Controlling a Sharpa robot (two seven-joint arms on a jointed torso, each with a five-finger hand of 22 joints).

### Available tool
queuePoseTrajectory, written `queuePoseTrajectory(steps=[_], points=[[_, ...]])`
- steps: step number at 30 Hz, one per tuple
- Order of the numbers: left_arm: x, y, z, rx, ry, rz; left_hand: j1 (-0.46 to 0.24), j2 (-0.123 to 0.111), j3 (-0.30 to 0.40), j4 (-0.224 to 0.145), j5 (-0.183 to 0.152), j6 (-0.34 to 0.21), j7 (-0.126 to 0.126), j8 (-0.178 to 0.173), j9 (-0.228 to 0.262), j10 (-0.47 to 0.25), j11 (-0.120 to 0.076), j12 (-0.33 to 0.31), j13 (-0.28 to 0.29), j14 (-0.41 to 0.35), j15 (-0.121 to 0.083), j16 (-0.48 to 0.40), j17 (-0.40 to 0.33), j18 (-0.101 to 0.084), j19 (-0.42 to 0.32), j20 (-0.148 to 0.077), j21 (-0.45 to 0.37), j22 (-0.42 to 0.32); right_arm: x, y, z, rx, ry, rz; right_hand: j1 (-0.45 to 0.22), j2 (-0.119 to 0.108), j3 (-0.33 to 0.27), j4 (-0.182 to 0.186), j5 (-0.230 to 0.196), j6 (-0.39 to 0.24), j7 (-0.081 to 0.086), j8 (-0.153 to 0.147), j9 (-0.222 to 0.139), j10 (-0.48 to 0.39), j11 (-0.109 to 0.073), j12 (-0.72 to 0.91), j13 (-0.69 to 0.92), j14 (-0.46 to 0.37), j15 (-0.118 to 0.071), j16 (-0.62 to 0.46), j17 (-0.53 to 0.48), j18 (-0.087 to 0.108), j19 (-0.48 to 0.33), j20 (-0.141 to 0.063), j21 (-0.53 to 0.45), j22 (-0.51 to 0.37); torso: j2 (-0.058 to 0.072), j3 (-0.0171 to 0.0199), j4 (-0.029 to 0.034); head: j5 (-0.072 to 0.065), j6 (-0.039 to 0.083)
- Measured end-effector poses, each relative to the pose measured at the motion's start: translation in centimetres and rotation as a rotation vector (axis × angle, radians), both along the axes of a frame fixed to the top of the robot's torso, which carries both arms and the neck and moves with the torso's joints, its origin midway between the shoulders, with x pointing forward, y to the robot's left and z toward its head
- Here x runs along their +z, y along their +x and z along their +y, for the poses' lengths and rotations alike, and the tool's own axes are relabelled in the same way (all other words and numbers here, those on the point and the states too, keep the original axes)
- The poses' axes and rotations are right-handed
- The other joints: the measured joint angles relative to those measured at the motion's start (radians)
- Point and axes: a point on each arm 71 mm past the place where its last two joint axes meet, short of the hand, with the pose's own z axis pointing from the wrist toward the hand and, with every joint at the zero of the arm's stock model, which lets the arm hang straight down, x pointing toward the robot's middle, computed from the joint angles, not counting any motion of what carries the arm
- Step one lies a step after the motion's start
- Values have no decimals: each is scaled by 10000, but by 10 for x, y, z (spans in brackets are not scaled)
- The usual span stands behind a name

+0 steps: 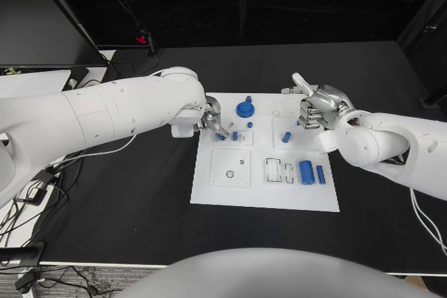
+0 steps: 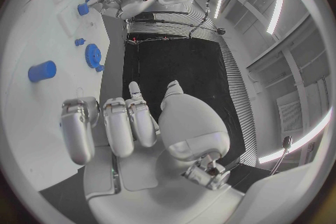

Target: Assemble the parts on the task board

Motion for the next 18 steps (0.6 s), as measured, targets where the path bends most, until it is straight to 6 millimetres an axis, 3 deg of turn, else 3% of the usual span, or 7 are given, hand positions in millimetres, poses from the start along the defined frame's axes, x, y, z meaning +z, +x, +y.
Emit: queuePoseTrajectory(steps=[9,18], points=[[0,0,0,-3,-6,7,-1,0,-37,37,-7,-53,53,-2,-19,0,0,0,3,0,0,0,0,0,0,0,0,0,0,0,0,2,0,4,0,0,0,0,0,-33,-33,0,0,0,0,0,0,0,0,0,0,1,0,0,0,0,0,-3,4,14,6],[0,0,1,13,29,16,-643,26,-540,58,-476,-90,88,9,-107,0,0,-2,-14,0,0,0,0,0,0,0,0,0,0,0,0,-1,-2,6,0,0,0,0,0,-33,-33,0,1,0,0,0,0,0,0,0,-1,1,0,0,0,0,0,-7,5,1,-1]])
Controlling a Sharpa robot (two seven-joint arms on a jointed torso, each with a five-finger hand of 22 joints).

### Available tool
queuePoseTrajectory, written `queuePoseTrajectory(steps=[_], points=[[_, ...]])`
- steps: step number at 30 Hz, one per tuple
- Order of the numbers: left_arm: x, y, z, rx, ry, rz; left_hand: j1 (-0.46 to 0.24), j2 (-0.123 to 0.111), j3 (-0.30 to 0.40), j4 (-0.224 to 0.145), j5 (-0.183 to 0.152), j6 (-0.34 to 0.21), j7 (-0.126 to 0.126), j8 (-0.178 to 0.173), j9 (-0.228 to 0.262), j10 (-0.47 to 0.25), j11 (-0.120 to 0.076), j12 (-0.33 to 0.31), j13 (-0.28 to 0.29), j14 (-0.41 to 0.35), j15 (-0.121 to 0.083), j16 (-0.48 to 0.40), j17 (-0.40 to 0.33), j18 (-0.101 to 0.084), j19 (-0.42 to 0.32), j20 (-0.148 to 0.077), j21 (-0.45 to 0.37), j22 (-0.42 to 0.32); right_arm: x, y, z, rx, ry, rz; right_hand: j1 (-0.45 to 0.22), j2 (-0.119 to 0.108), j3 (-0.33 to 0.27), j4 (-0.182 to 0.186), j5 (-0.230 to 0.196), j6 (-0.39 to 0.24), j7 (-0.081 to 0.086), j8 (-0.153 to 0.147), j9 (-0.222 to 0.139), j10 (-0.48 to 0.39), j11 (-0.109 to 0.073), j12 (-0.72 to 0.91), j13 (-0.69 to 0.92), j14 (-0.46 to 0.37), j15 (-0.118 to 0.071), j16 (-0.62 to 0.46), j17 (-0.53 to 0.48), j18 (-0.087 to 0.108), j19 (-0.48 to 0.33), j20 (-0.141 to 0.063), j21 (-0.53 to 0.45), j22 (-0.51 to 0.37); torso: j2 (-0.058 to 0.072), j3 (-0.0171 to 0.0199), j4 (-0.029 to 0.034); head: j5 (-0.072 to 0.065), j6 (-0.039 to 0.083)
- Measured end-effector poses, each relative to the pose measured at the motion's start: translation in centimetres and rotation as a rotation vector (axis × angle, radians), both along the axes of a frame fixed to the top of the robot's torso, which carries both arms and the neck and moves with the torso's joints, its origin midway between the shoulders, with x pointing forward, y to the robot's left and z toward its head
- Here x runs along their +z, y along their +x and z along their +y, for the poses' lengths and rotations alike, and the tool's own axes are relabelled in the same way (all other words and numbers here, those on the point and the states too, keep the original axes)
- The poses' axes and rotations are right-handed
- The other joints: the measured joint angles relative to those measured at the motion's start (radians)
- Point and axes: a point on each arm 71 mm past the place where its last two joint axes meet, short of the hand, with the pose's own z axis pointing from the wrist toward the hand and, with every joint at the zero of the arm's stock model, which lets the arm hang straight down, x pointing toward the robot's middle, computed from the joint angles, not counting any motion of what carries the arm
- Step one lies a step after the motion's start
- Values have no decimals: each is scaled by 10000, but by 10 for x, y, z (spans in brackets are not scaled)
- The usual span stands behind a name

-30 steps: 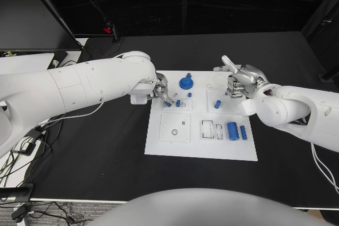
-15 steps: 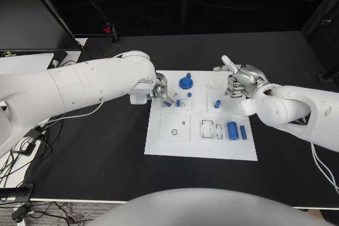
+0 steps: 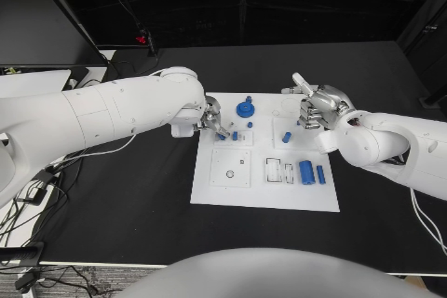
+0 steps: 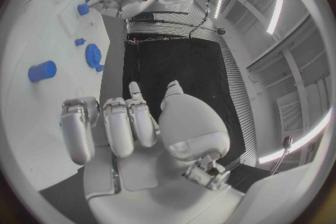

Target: Assemble the parts on the task board

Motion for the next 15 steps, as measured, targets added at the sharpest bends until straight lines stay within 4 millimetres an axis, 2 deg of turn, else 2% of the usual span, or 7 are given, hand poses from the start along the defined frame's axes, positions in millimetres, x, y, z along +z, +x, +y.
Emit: queuePoseTrajectory(steps=[6,15], points=[[0,0,0,0,5,1,-492,-161,-552,-13,-459,-57,17,47,-118,0,0,0,-2,-3,70,0,0,1,0,0,0,0,0,0,0,5,2,2,0,0,0,0,0,0,0,0,0,0,0,0,0,0,0,0,5,0,0,0,0,0,0,1,0,-6,-12],[0,0,0,4,5,-1,-841,-160,-949,-9,-533,-72,4,44,-203,37,35,0,-2,-3,70,0,0,1,0,73,0,0,0,0,0,17,5,8,0,0,0,0,0,0,0,0,0,0,0,0,0,0,0,0,7,0,0,0,0,0,1,2,0,13,-28]])
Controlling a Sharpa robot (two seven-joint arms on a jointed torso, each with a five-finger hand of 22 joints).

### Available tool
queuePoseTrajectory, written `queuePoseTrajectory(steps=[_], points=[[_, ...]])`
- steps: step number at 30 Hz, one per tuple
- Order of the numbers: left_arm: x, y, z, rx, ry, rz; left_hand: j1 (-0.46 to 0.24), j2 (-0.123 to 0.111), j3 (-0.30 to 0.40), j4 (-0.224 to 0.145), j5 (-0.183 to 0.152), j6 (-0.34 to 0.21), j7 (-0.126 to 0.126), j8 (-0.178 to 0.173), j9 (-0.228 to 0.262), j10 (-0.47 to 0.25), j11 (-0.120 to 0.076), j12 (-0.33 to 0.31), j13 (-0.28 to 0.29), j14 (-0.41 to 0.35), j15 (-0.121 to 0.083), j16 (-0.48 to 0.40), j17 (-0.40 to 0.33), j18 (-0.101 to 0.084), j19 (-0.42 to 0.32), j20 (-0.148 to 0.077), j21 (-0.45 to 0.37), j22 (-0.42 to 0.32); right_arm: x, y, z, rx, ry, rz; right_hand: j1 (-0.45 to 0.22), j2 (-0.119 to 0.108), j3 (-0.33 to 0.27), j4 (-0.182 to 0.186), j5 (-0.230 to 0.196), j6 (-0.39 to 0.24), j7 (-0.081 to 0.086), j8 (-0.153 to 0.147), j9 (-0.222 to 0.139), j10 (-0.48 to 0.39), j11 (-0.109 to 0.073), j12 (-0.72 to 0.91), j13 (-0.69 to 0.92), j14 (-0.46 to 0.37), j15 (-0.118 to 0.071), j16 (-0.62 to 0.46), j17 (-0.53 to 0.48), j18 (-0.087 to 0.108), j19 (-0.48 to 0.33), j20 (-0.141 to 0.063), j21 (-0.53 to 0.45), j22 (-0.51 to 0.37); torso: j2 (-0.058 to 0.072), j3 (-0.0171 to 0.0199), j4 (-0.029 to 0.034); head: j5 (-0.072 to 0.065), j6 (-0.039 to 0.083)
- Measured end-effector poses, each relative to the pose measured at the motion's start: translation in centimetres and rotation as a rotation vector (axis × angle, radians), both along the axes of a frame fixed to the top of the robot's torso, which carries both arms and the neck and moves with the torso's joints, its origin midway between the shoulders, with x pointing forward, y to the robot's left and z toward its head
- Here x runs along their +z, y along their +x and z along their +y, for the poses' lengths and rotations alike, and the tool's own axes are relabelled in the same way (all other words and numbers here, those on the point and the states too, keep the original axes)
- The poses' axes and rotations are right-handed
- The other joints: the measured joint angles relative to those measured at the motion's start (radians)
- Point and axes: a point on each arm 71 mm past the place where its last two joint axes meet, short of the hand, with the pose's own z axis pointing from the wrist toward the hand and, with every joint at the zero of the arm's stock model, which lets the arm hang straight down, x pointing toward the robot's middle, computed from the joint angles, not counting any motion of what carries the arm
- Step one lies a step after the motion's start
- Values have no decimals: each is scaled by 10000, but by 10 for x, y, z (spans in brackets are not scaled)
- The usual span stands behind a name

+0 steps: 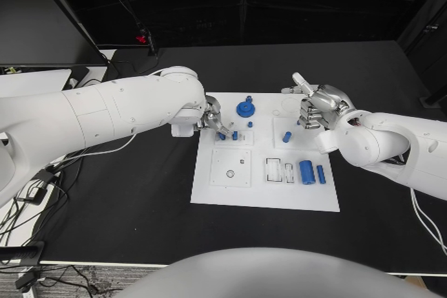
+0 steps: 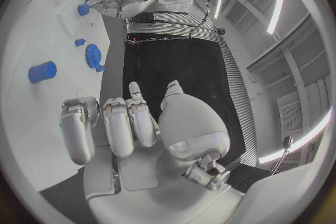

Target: Assemble the parts on the task board

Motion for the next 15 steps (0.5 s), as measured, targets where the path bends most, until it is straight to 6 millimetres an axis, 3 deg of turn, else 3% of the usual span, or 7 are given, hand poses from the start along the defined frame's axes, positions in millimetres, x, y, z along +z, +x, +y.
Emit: queuePoseTrajectory(steps=[6,10,15], points=[[0,0,0,8,-4,-8,-121,28,-102,18,0,-1,1,0,0,0,0,0,0,33,33,0,0,1,0,0,0,0,0,0,0,-1,-2,4,0,0,0,0,0,0,0,0,0,0,0,0,0,0,0,0,-1,-1,0,0,0,0,0,0,0,8,5],[0,-1,1,27,-33,-41,-753,74,-593,4,-6,-59,-23,2,-33,-13,57,0,0,-3,68,0,0,0,0,0,0,0,0,0,0,0,-3,8,0,0,0,0,0,0,0,0,0,0,0,0,0,0,0,0,-1,-1,0,0,0,0,-1,0,2,7,17],[-1,-1,4,71,-132,-130,-1263,142,-1104,1,-120,-216,-180,376,81,0,70,0,0,-2,69,0,0,-1,-38,37,0,0,0,0,0,3,-4,14,0,0,0,0,0,1,0,0,0,0,0,0,0,0,0,0,-2,-1,0,0,0,0,-2,0,2,7,37]])
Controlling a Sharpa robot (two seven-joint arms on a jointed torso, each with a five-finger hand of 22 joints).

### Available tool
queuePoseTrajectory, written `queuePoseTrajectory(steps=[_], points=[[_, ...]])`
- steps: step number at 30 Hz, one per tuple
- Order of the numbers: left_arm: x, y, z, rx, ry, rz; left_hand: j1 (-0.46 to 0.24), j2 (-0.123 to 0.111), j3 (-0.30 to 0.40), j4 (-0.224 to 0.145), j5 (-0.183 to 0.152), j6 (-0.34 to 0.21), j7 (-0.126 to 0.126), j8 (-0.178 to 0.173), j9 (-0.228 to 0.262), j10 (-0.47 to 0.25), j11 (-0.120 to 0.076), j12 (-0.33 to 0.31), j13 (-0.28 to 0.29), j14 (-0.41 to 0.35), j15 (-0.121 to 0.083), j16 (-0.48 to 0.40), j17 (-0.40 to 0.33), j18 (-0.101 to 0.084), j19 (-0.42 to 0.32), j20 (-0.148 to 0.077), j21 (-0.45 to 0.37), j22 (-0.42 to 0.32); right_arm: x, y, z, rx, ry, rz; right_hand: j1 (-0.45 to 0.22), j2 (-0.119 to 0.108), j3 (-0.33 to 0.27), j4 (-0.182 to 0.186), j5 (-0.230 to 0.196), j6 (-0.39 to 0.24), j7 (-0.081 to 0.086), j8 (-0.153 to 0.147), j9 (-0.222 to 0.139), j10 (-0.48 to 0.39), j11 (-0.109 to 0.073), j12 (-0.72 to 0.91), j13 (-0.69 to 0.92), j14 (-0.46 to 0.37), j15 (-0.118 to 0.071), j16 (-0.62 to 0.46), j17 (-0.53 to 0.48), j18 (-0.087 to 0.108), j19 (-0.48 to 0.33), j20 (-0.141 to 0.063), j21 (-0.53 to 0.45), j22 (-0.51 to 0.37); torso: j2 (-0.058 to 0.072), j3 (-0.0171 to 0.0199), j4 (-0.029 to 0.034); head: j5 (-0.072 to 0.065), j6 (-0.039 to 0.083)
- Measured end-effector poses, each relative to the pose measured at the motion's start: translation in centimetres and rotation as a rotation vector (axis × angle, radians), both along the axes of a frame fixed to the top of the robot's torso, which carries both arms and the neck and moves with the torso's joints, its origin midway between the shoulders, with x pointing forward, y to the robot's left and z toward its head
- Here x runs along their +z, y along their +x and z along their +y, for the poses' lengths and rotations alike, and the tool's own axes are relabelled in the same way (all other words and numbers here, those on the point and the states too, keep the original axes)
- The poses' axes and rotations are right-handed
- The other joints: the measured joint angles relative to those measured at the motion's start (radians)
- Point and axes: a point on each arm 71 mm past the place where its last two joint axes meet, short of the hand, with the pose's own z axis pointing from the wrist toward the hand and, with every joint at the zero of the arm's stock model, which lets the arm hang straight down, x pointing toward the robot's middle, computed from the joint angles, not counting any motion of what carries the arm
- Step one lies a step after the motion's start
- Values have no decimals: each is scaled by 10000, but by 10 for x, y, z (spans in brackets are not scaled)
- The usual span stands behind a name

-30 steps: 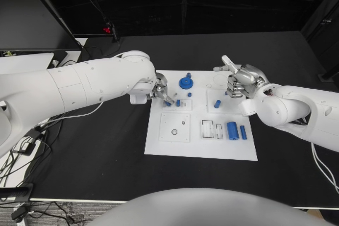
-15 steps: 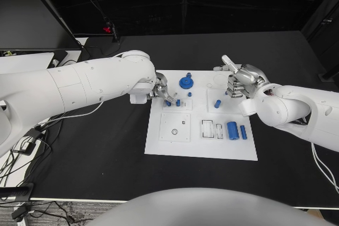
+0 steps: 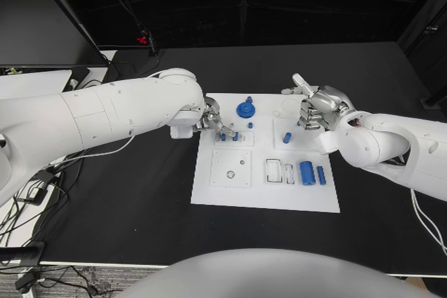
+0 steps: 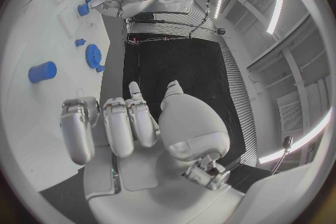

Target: Assemble the parts on the task board

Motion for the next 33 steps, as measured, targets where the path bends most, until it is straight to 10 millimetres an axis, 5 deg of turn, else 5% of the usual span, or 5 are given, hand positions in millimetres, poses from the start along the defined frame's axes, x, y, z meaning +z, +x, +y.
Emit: queuePoseTrajectory(steps=[26,33], points=[[-1,-6,16,98,-808,-678,-41,44,-307,-39,1,-380,76,315,214,0,-1,0,0,0,0,0,0,1,0,0,-35,0,-1,0,1,41,-4,65,41,41,0,0,0,0,0,0,0,0,0,0,0,0,0,0,-2,-1,-36,37,0,0,-2,-1,-8,-46,75],[36,1,28,127,-2611,-2677,340,-186,-857,-35,48,-935,176,393,-48,-7,65,0,1,8,81,0,0,2,39,39,-155,0,-1,1,1,30,-10,69,41,41,0,0,0,0,0,0,0,0,0,0,0,0,0,0,-3,1,-36,36,0,0,-9,12,-1,-81,137]])
